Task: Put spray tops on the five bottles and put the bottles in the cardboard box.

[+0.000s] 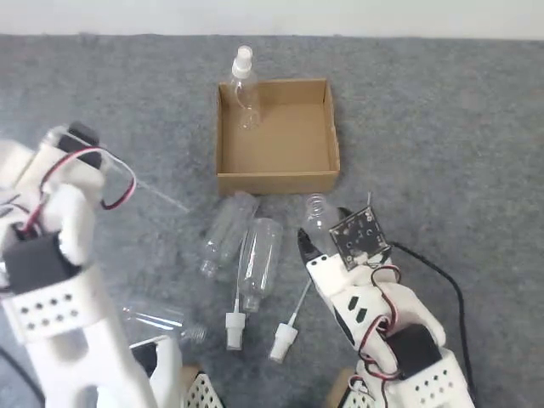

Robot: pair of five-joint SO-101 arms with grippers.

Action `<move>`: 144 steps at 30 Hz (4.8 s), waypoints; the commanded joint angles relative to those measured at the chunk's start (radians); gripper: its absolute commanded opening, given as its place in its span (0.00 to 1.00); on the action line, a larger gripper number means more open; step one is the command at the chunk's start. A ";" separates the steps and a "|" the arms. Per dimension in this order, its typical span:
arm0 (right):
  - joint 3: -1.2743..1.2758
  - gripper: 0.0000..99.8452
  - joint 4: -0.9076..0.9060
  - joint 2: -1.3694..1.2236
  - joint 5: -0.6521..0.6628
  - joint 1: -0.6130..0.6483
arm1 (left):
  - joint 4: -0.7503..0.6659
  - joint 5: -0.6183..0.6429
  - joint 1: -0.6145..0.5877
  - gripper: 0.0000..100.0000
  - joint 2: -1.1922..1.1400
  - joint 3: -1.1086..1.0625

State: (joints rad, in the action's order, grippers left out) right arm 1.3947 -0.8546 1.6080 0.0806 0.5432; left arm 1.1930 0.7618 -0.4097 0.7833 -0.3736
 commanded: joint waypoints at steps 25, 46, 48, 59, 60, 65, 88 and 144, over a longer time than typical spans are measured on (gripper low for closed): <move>0.132 0.13 0.193 0.019 0.110 0.289 | -0.166 0.048 0.253 0.01 0.431 -0.272; 0.133 0.13 0.193 0.019 0.114 0.325 | -0.172 0.021 0.353 0.01 0.460 -0.357; 0.133 0.13 0.193 0.019 0.114 0.325 | -0.172 0.021 0.353 0.01 0.462 -0.369; 0.133 0.13 0.194 0.019 0.114 0.325 | -0.204 -0.021 0.499 0.01 0.462 -0.464; 0.132 0.13 0.194 0.019 0.114 0.325 | -0.204 -0.021 0.512 0.01 0.462 -0.475; 0.130 0.13 0.194 0.019 0.112 0.320 | -0.206 -0.048 0.539 0.01 0.462 -0.503; 0.126 0.13 0.193 0.021 0.103 0.268 | -0.201 -0.115 0.681 0.01 0.463 -0.591; 0.172 0.13 0.292 0.021 0.068 0.214 | -0.149 -0.431 0.781 0.20 0.744 -0.753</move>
State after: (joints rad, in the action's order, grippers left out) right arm 1.5758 -0.6137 1.6080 0.1665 0.7672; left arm 1.0487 0.3337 0.3744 1.3924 -1.1055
